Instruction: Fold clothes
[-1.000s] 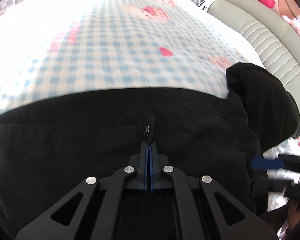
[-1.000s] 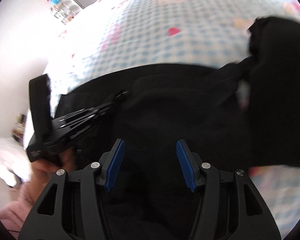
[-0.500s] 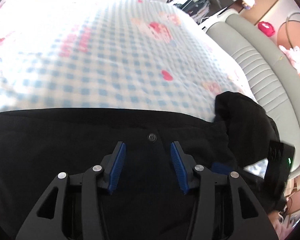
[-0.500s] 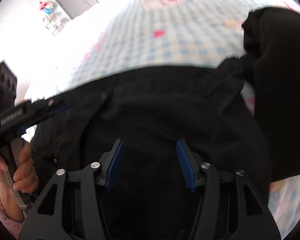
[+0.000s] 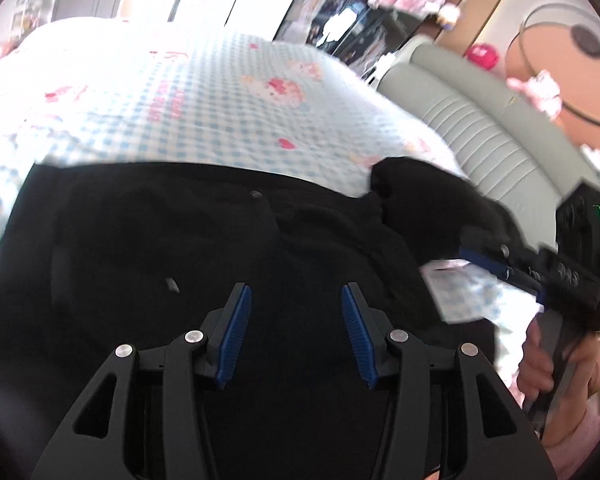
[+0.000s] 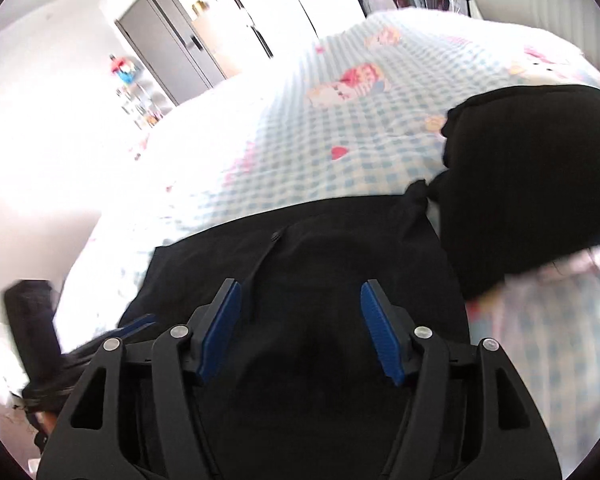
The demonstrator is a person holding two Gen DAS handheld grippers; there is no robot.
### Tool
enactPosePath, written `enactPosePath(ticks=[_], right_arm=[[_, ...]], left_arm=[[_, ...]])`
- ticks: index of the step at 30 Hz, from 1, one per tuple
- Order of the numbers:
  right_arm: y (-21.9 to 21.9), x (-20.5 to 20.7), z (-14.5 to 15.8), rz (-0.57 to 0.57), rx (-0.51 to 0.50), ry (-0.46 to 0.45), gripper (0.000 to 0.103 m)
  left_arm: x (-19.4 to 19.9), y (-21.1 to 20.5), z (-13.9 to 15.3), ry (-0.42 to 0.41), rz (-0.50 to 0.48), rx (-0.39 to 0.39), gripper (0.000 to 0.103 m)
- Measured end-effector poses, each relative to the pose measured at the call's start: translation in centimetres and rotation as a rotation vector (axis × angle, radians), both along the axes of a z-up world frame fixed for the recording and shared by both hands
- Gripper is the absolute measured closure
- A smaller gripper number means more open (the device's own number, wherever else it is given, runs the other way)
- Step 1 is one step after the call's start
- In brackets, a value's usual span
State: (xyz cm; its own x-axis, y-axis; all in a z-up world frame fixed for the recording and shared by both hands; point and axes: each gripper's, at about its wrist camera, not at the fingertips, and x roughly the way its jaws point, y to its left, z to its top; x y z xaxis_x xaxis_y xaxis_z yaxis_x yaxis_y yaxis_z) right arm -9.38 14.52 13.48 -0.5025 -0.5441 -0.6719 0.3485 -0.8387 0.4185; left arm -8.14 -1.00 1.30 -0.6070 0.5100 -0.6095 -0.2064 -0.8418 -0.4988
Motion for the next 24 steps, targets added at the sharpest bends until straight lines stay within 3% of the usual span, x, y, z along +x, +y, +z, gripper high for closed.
enactPosePath(ticks=[3,5,7,11,14,17,21,24], right_arm=[[2.4,4.2,-0.9,-0.003,0.006,0.011,0.037],[3.0,6.0,-3.2,-0.029,0.051,-0.034,0.037],[4.0,7.4,-5.1,-0.056,0.073,-0.055,0.038],[5.9,11.0,-5.1,-0.123,0.050,-0.003,0.039],[5.6,11.5,-6.3,-0.118,0.102,0.024,0.039],[5.9,11.1,-8.2,-0.110,0.154,-0.002,0.043],[7.1,11.0,-8.4,-0.116,0.184,0.013,0.051],[8.8,11.3,-8.0,-0.157,0.125,0.000,0.052]], left_arm=[[2.8,0.7,-1.3,-0.019,-0.027,0.030,0.054],[3.6,1.6,-2.1,-0.060,-0.043,-0.001,0.055],[5.0,1.9,-2.1,-0.060,-0.052,0.017,0.055],[8.0,2.1,-2.1,-0.044,-0.063,0.039,0.054],[9.3,2.2,-3.4,-0.074,-0.053,0.007,0.054],[9.4,1.5,-5.0,-0.111,-0.005,-0.050,0.062],[9.9,-2.5,-3.5,-0.080,0.161,-0.104,0.064],[10.8,-6.7,-2.8,-0.091,0.289,-0.092,0.064]])
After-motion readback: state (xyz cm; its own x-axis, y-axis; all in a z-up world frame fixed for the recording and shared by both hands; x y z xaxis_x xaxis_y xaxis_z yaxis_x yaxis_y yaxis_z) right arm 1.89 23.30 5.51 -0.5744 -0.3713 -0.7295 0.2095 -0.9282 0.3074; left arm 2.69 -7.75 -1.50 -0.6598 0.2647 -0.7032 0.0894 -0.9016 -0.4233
